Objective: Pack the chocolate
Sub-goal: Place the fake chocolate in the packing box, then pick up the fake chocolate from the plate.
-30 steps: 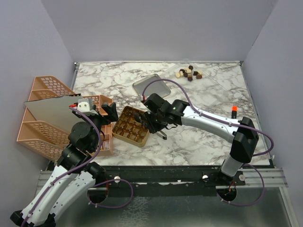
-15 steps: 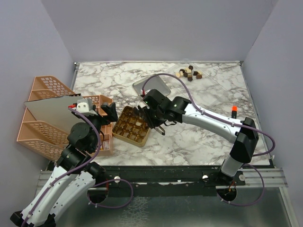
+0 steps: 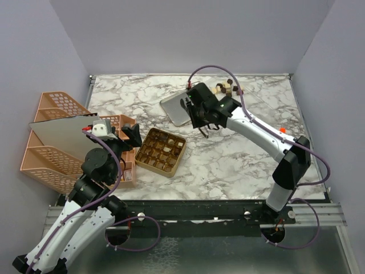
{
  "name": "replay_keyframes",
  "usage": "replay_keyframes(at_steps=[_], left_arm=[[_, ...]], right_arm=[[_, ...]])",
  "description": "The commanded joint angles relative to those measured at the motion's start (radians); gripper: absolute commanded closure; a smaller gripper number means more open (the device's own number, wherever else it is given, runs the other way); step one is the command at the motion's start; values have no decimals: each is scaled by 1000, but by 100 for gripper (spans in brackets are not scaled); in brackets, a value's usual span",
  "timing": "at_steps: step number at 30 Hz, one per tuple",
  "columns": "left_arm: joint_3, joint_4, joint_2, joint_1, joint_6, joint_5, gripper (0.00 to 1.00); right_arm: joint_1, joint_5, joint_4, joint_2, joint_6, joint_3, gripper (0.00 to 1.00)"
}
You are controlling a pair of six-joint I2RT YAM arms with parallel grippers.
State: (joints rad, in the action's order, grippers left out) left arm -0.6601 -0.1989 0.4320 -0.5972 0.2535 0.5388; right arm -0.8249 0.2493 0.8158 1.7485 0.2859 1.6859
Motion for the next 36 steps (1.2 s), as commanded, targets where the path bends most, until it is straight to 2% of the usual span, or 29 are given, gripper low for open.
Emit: replay_keyframes(at_steps=[1, 6, 12, 25, 36], left_arm=[[15, 24, 7, 3, -9, -19, 1], [13, 19, 4, 3, -8, -18, 1], [12, 20, 7, 3, -8, -22, 1], [13, 17, -8, 4, -8, -10, 1], [13, 17, -18, 3, -7, -10, 1]], right_arm=[[91, 97, 34, 40, -63, 42, 63], [233, 74, 12, 65, -90, 35, 63], [376, -47, -58, 167, -110, 65, 63], [458, -81, 14, 453, -146, 400, 60], [473, -134, 10, 533, -137, 426, 61]])
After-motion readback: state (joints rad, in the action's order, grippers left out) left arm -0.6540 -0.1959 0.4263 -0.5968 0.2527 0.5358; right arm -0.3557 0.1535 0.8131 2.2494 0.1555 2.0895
